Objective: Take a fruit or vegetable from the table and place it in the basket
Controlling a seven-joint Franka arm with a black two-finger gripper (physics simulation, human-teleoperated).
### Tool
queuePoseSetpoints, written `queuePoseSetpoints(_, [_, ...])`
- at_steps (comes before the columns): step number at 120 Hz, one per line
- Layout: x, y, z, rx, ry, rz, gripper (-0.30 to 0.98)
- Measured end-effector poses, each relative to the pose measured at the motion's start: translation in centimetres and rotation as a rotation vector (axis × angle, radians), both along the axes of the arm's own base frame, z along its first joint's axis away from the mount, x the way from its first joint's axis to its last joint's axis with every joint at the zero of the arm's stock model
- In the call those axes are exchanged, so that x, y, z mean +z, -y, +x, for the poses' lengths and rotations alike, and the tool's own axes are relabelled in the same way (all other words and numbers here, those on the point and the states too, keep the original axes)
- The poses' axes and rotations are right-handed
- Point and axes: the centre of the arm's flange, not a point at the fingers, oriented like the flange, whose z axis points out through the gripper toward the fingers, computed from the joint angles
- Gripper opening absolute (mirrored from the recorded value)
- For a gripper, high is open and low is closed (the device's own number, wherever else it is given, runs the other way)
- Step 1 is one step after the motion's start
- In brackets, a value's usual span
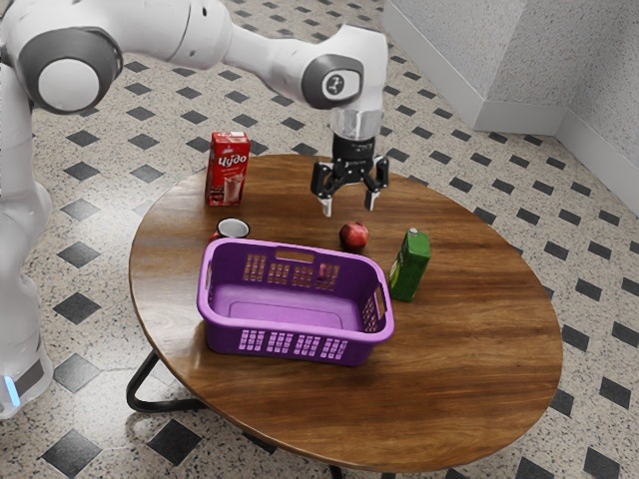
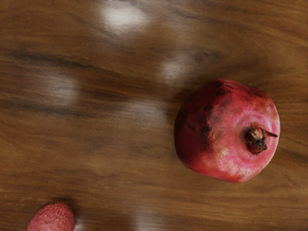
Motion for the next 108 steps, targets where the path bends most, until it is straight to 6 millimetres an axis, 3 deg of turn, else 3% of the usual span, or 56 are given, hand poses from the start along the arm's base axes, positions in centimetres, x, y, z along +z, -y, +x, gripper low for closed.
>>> queuePoseSetpoints(15, [-1.9, -4.8, -0.9, 0.063, -0.004, -0.032, 0.68])
queuePoseSetpoints(24, [-2.5, -6.1, -1.0, 0.069, 0.001, -0.042, 0.68])
queuePoseSetpoints(47, [-2.8, -4.8, -0.2, -0.003, 0.032, -0.038, 0.68])
queuePoseSetpoints(108, [-4.9, -3.4, 2.6, -0.062, 0.129, -0.006, 0.68])
